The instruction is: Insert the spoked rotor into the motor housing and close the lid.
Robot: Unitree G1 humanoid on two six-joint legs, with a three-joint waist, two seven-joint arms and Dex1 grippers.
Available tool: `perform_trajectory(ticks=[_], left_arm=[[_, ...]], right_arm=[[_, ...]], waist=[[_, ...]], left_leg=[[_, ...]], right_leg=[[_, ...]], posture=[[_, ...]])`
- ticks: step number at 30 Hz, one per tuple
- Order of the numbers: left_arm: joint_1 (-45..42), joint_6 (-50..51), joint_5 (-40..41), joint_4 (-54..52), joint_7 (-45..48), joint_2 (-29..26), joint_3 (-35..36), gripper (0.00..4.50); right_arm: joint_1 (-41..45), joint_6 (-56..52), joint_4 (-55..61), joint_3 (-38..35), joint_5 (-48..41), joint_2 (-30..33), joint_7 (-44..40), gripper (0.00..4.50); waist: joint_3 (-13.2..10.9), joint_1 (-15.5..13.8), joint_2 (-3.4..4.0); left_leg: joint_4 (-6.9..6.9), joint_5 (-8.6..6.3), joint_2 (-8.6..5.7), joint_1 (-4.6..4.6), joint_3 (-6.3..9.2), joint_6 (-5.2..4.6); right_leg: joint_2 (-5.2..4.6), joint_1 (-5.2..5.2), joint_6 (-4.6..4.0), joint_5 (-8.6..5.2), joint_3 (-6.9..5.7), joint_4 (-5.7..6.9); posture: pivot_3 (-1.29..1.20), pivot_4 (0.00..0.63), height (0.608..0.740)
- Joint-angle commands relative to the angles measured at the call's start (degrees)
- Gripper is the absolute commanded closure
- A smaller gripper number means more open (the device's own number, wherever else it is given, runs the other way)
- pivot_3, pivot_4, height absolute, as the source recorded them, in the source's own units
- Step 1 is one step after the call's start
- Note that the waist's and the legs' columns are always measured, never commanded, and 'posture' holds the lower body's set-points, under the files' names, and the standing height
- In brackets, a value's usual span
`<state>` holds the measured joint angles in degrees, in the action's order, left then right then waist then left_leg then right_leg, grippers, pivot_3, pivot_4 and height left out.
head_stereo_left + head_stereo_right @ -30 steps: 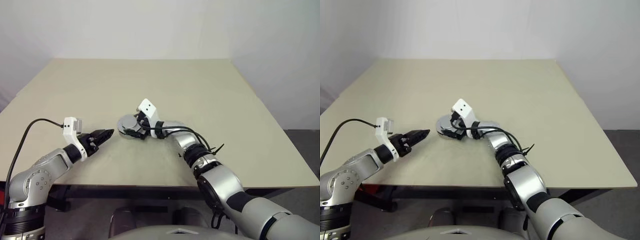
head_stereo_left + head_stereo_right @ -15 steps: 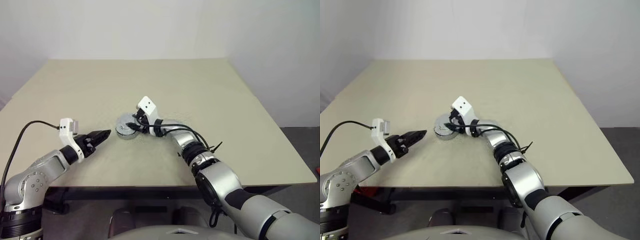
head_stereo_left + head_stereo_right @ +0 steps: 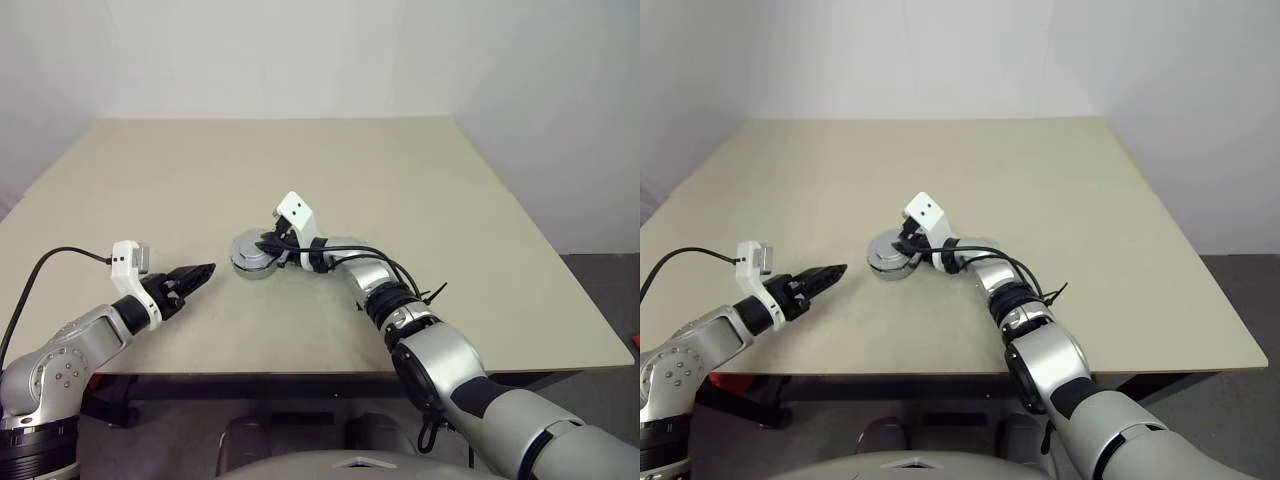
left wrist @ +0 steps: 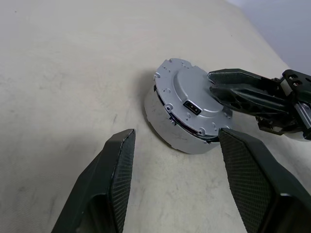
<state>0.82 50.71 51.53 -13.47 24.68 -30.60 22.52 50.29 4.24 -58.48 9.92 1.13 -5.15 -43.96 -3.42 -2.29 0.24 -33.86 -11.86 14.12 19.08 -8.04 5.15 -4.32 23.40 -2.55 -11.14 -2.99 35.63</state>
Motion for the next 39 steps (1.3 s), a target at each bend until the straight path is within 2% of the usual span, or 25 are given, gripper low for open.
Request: perform_trajectory(ticks=[1, 8, 17, 39], left_arm=[[-0.40, 0.05, 0.50, -0.81, -0.04, 0.03, 0.88, 1.61], [-0.51, 0.11, 0.40, -0.78, -0.17, 0.27, 0.63, 1.61], [-0.40, -0.04, 0.16, -0.07, -0.28, 0.12, 1.18, 1.61], [0.08, -0.19, 0.88, 0.49, -1.42, 0.34, 2.77, 1.61]], right_arm=[[0.70, -0.43, 1.56, 0.20, 0.07, 0.14, -1.03, 2.41], [0.58, -0.20, 1.96, 0.25, 0.46, 0.02, -0.56, 0.01], [0.10, 1.04, 1.94, 0.61, 1.30, -0.50, 0.65, 0.01], [-0.76, 0.84, 2.76, 2.27, 1.30, -2.55, 1.06, 0.01]], waist=[[0.00, 0.00, 0.00], [0.00, -0.03, 0.00], [0.01, -0.03, -0.02], [0.02, -0.02, -0.03]], left_leg=[[0.01, 0.00, 0.00, 0.00, 0.00, 0.00], [0.14, 0.00, -0.01, 0.03, -0.02, 0.00], [0.64, 0.05, -0.01, 0.05, -0.22, 0.07], [0.67, 0.05, 0.00, 0.05, -0.32, 0.08]], right_leg=[[0.00, 0.00, -0.01, 0.01, 0.00, -0.01], [0.00, 0.06, -0.07, 0.04, 0.00, -0.13], [0.01, 0.27, -0.21, -0.02, 0.00, -0.31], [0.01, 0.39, -0.23, -0.04, 0.04, -0.24]], posture=[[0.00, 0.000, 0.740], [0.00, 0.000, 0.740], [0.00, 0.000, 0.740], [0.00, 0.000, 0.740]])
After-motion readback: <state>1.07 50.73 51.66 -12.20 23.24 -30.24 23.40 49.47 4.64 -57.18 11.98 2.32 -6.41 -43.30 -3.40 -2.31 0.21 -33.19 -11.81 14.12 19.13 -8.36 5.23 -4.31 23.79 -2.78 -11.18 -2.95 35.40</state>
